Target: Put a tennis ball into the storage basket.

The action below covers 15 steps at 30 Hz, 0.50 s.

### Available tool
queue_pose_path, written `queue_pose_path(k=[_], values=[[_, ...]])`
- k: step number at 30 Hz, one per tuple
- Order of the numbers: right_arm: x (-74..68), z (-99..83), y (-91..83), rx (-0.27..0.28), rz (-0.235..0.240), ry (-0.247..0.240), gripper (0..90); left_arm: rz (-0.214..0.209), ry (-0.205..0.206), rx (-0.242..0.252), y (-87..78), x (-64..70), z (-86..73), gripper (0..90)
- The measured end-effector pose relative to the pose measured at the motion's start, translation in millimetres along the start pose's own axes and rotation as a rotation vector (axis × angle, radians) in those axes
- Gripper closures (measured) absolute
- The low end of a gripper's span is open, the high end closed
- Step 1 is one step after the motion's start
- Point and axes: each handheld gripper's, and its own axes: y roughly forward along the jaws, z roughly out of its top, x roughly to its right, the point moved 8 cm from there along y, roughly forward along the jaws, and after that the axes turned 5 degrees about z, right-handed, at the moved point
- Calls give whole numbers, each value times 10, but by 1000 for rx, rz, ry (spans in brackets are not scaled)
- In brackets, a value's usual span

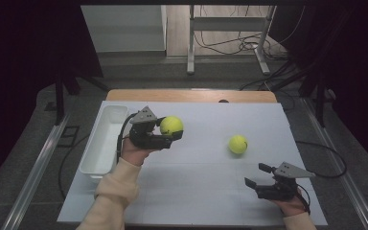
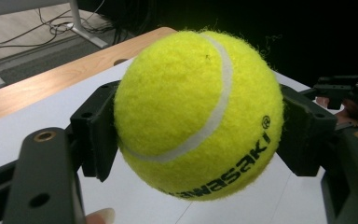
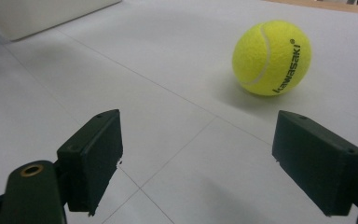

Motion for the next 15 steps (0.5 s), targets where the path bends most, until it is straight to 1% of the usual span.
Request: queue_pose_path(k=[15], values=[[1, 1, -1, 0, -1, 1, 165, 29, -23, 29, -137, -139, 42, 260]])
